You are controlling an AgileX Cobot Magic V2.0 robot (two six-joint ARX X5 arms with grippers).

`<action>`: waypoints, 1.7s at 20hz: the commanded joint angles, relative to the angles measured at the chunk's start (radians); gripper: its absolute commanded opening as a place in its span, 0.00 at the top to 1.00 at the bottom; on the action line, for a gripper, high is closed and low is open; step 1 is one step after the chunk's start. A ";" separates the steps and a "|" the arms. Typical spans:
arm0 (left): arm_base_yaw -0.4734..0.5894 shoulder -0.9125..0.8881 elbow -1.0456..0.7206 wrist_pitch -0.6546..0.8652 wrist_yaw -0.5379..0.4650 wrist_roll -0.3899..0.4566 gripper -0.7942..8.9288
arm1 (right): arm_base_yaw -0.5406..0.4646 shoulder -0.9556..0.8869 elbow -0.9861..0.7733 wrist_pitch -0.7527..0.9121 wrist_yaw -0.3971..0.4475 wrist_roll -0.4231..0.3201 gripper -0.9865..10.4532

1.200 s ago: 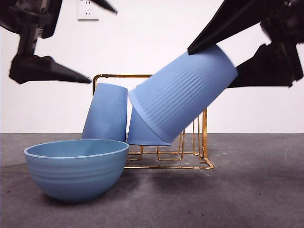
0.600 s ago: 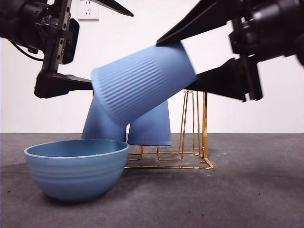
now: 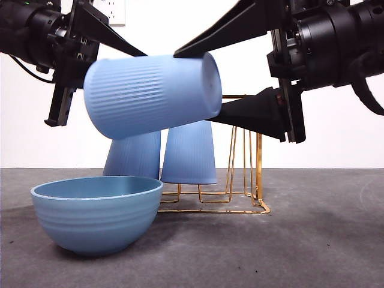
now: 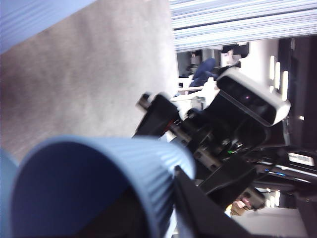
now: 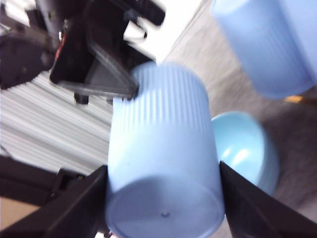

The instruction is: Right arm lift cup from the cupboard, then place it on the right of the bowl

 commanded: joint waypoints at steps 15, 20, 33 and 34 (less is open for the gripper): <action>-0.068 -0.075 0.010 -0.076 -0.086 -0.072 0.91 | -0.117 -0.233 0.012 -0.354 0.019 -0.073 0.41; -0.185 -0.074 0.044 -0.141 -0.229 -0.074 0.91 | -0.150 -0.488 0.035 -0.656 0.072 -0.092 0.41; -0.451 0.235 0.550 -0.653 -0.692 0.254 0.91 | -0.158 -0.871 0.385 -1.591 0.479 -0.416 0.41; -0.470 0.270 0.589 -0.682 -0.747 0.283 0.91 | -0.158 -0.883 0.405 -1.616 0.499 -0.429 0.41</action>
